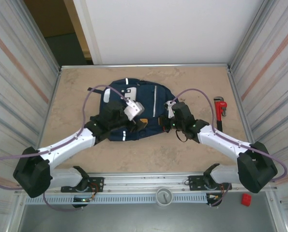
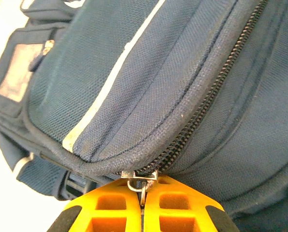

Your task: Pack the student bag

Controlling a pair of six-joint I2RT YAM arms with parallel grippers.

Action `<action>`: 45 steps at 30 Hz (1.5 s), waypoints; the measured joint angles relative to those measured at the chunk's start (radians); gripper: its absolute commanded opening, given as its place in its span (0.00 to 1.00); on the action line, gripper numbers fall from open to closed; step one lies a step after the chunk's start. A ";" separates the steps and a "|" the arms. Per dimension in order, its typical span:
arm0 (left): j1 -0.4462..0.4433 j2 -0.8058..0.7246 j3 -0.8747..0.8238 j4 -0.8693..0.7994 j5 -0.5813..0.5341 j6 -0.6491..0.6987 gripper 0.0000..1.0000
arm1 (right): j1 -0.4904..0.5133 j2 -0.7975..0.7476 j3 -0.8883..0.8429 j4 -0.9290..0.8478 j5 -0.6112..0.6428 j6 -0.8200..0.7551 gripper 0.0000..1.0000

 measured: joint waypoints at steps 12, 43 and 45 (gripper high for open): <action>-0.031 0.237 0.108 0.010 -0.031 0.397 0.26 | -0.001 -0.047 0.029 -0.067 -0.127 0.008 0.00; 0.161 0.196 0.076 -0.053 0.334 0.512 0.06 | -0.124 -0.047 0.090 -0.156 -0.203 -0.221 0.00; 0.162 0.196 0.076 -0.063 0.335 0.512 0.20 | -0.122 -0.040 0.090 -0.153 -0.206 -0.220 0.00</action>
